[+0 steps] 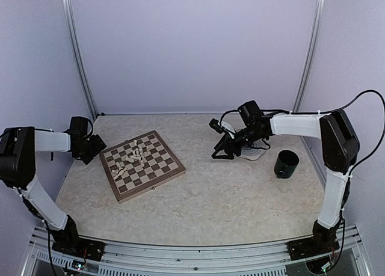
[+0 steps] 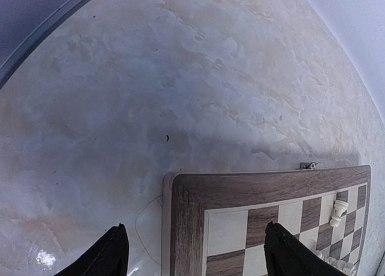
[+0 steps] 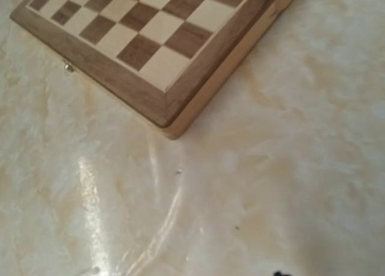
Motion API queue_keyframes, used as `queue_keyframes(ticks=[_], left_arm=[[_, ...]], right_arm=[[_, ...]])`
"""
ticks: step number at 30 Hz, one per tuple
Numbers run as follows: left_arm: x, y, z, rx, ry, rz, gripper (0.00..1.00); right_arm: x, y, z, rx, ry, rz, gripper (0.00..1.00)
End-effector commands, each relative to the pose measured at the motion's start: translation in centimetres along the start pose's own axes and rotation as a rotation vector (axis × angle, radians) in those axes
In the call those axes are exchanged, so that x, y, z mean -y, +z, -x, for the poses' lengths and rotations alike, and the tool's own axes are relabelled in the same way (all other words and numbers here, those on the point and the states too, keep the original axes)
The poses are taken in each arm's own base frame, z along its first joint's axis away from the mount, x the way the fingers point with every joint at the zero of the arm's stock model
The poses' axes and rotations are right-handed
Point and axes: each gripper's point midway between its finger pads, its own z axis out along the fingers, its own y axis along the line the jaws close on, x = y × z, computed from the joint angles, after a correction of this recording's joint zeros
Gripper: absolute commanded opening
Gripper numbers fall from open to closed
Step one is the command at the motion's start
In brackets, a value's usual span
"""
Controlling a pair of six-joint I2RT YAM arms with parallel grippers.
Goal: Set up the chess pieces on the board
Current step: Move the chessboard to the center of the board.
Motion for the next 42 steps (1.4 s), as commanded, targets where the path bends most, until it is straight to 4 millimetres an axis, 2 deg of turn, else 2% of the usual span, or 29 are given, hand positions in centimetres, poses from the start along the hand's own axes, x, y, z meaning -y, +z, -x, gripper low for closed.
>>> queue_keyframes(ticks=[1,12,22,24,35,42], left_arm=[[1.8,1.0,1.8,0.029,-0.026,-0.054,0.77],[2.9,3.9,1.4,-0.030,-0.009,-0.073,0.77],[4.5,6.1,-0.4,-0.083,0.024,-0.103,0.77],[6.0,6.3,-1.8,-0.106,0.055,-0.123,0.77],[11.0,7.8,-4.9,-0.167,0.143,-0.214,0.76],[13.2,8.2,-7.3,-0.209,0.184,-0.248,0.75]], right_arm=[[0.3,2.5,-0.7,-0.051,0.007,0.018,0.56],[0.6,6.6,-1.4,-0.097,-0.001,0.058,0.57],[-0.2,10.4,-1.4,-0.137,-0.045,0.096,0.59],[-0.7,11.0,-1.5,-0.149,-0.060,0.102,0.60],[-2.4,12.2,-2.7,-0.198,-0.096,0.116,0.62],[-3.3,11.3,-3.5,-0.219,-0.104,0.114,0.63]])
